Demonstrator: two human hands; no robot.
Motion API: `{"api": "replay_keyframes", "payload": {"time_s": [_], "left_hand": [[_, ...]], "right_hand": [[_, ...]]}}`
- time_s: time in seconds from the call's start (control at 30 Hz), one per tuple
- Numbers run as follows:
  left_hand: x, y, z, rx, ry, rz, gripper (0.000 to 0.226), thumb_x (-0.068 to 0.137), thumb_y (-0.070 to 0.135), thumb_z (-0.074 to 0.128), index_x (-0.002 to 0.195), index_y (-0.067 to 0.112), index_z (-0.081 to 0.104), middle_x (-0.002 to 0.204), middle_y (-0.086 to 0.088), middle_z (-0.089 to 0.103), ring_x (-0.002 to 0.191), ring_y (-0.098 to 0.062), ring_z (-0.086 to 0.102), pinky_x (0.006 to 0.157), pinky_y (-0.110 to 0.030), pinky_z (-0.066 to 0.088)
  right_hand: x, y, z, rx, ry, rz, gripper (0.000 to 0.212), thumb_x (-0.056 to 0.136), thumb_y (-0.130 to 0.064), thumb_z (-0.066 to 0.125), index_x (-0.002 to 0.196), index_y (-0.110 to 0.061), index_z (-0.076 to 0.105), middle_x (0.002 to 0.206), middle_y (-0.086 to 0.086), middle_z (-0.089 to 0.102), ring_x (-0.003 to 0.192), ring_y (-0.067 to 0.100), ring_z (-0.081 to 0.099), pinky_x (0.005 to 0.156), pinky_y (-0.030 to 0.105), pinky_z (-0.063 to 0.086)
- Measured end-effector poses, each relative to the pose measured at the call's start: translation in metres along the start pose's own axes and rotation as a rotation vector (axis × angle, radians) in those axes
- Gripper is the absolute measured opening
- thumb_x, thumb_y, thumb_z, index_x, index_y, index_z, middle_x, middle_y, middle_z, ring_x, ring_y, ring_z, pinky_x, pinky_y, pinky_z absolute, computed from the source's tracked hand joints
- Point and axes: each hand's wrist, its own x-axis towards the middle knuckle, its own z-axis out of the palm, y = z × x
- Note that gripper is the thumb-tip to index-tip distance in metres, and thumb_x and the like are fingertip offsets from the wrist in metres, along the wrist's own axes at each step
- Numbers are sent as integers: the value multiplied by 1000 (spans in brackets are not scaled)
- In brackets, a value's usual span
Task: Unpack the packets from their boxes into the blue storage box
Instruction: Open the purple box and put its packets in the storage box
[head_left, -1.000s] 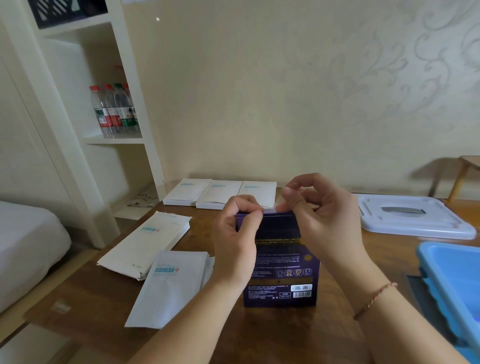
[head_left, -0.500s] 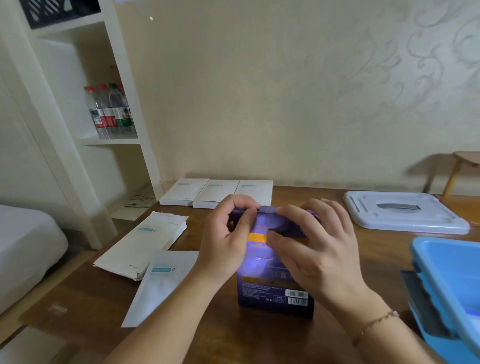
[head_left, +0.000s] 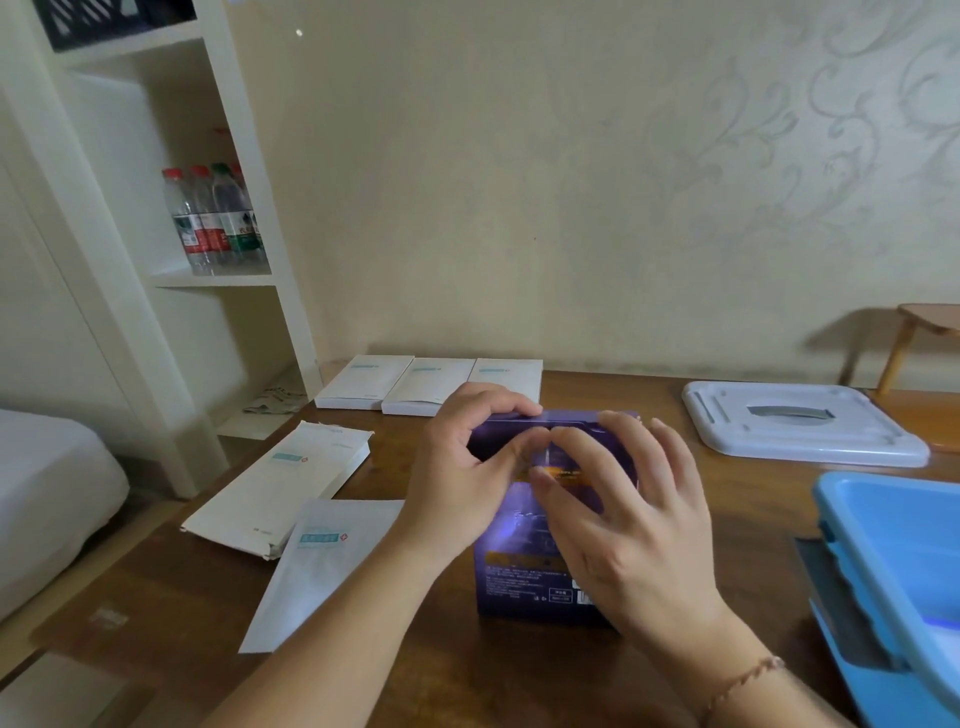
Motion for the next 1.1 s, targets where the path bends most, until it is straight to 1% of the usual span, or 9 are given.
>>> {"api": "replay_keyframes", "payload": {"time_s": [0.2, 0.33, 0.4, 0.47, 0.63, 0.7, 0.8, 1.0, 1.1], "left_hand": [[12, 1, -17, 30, -229, -206, 34, 78, 23, 83, 94, 47, 65, 94, 20, 68, 90, -9, 67, 71, -16, 51], [17, 9, -36, 78, -230, -164, 42, 70, 31, 82, 105, 47, 65, 102, 22, 68, 99, -5, 65, 78, -16, 54], [9, 10, -39, 86, -195, -89, 43, 72, 25, 83, 108, 42, 67, 104, 21, 66, 102, -6, 63, 81, -13, 51], [-5, 5, -35, 176, -205, 21, 41, 74, 14, 84, 106, 34, 69, 102, 19, 64, 102, -7, 61, 83, -10, 47], [-40, -21, -14, 396, -388, 7, 39, 82, 13, 77, 115, 28, 65, 117, 16, 54, 109, 3, 50, 92, -14, 48], [-47, -27, -4, 444, -519, -112, 42, 85, 25, 74, 120, 38, 54, 130, 20, 45, 120, 2, 39, 105, -26, 41], [-48, -34, -3, 656, -684, -241, 59, 82, 61, 64, 134, 44, 39, 146, 19, 32, 137, -8, 23, 114, -43, 19], [-67, -40, -88, 813, -167, -464, 34, 90, 55, 57, 120, 39, 57, 117, 23, 51, 112, 1, 45, 83, -17, 38], [-82, -48, -145, 1042, -101, -663, 28, 92, 54, 53, 109, 32, 60, 105, 17, 60, 88, -4, 52, 60, -15, 41]], "right_hand": [[-26, -9, -5, 93, -157, 28, 15, 75, -23, 70, 90, -21, 74, 135, 11, 58, 128, 41, 44, 103, 61, 35], [-32, -11, -11, 527, 6, 599, 64, 76, -24, 81, 131, -17, 49, 144, 3, 42, 137, 21, 38, 114, 34, 32], [-27, -8, -11, 654, 16, 720, 73, 77, -20, 77, 140, -22, 40, 139, -8, 50, 130, 9, 47, 108, 18, 35], [-21, -1, -10, 561, -17, 669, 57, 77, -14, 77, 128, -26, 53, 124, -16, 58, 117, 11, 57, 97, 12, 38], [-23, 4, 2, 324, -297, 449, 55, 63, -9, 86, 113, -24, 69, 118, -4, 66, 103, 19, 63, 66, 20, 47], [-33, 5, 8, 192, -414, 345, 48, 58, -6, 89, 101, -24, 76, 104, -5, 74, 88, 21, 70, 54, 26, 53], [-48, 7, 13, 118, -538, 447, 53, 52, 1, 88, 98, -21, 77, 103, -2, 75, 83, 24, 72, 48, 32, 55], [-48, -2, 11, 130, -843, 492, 45, 69, -8, 68, 111, -24, 72, 126, -8, 64, 115, 23, 59, 88, 36, 52], [-32, -21, 6, 175, -635, 516, 33, 65, -6, 76, 97, -16, 77, 103, 2, 73, 95, 30, 65, 77, 39, 54]]}}
